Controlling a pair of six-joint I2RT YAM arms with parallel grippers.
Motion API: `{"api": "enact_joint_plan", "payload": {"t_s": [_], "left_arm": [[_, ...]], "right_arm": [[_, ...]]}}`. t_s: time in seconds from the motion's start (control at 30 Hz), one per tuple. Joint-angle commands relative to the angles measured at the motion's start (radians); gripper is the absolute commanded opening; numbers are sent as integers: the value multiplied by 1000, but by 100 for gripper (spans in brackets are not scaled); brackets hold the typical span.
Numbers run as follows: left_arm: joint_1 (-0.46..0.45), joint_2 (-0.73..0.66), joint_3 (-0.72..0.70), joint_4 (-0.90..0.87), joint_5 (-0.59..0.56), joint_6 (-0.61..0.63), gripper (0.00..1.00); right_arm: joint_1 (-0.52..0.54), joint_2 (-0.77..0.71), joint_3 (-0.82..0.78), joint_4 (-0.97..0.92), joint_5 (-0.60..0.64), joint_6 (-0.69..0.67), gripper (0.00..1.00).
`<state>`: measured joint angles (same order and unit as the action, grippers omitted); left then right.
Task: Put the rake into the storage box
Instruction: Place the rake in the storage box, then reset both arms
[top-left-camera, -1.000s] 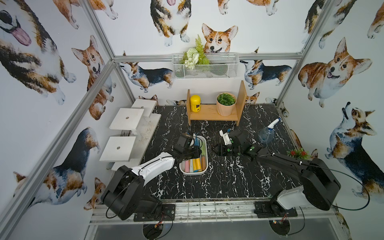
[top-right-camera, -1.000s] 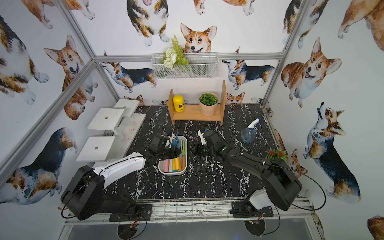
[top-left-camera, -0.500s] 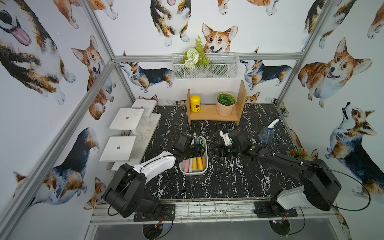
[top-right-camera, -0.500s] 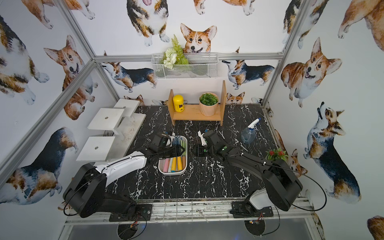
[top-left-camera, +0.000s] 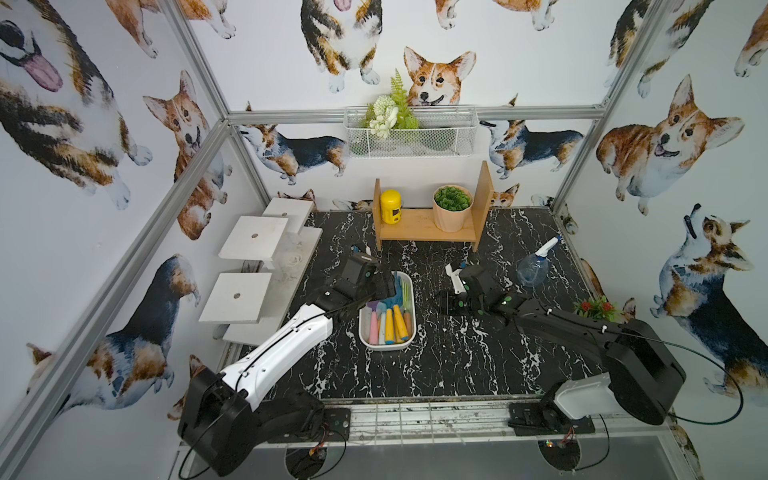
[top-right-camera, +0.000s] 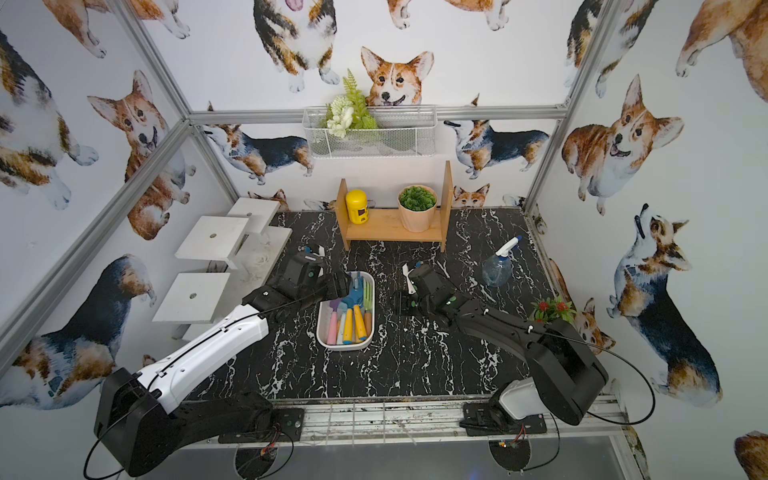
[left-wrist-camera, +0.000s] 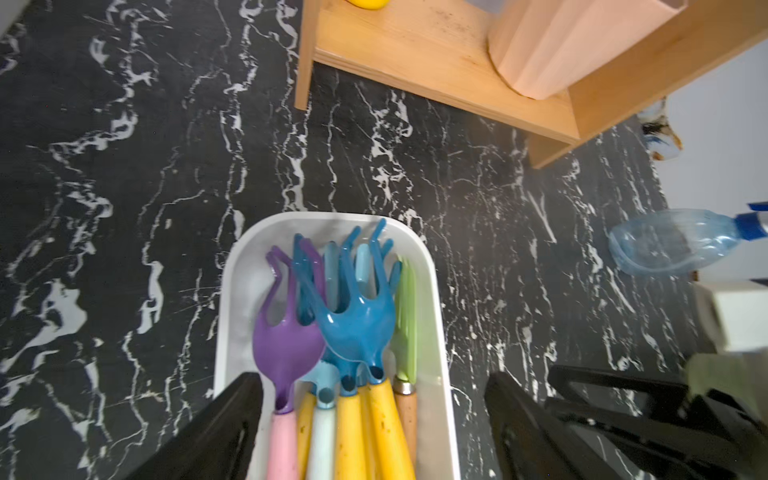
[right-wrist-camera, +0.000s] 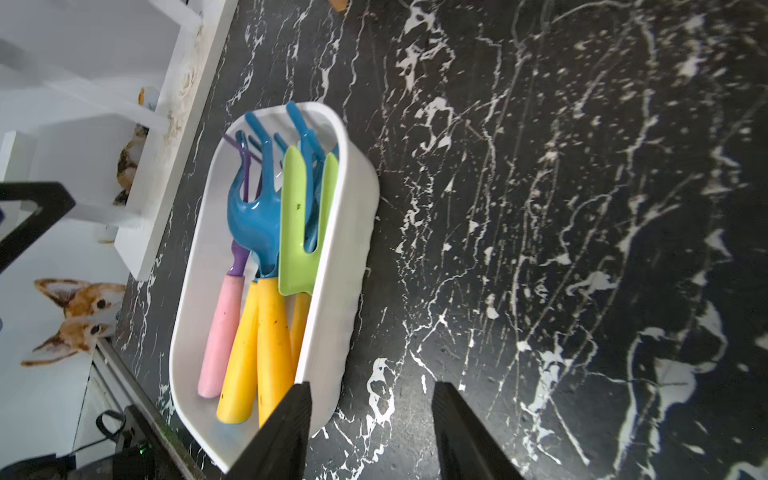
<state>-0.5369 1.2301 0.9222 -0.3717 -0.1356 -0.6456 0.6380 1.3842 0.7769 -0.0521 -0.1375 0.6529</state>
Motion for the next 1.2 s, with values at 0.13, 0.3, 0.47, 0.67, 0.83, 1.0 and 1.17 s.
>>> {"api": "enact_joint_plan", "payload": {"t_s": [0.13,0.3,0.47,0.67,0.83,1.0,1.17], "left_arm": [[3,81,18,4,-74,20,91],[92,62,38,-19,-379,136,98],[275,31,-27,168,-508,400,100],[417,83,-177,471,-423,564,100],[556,144,-269,632,-234,493,100],[571,271,-329,894,-166,513,100],[589,340,-395,1063,-167,518,99]], "right_arm": [[-75,-39,-26,-17,75,35,54],[-276,-108,-38,-153,215,-4,55],[-517,-189,-99,-150,317,-58,55],[-594,-236,-180,31,427,-145,57],[-594,-219,-224,129,439,-208,59],[-594,-223,-314,281,495,-262,60],[-594,-258,-401,421,568,-374,62]]}}
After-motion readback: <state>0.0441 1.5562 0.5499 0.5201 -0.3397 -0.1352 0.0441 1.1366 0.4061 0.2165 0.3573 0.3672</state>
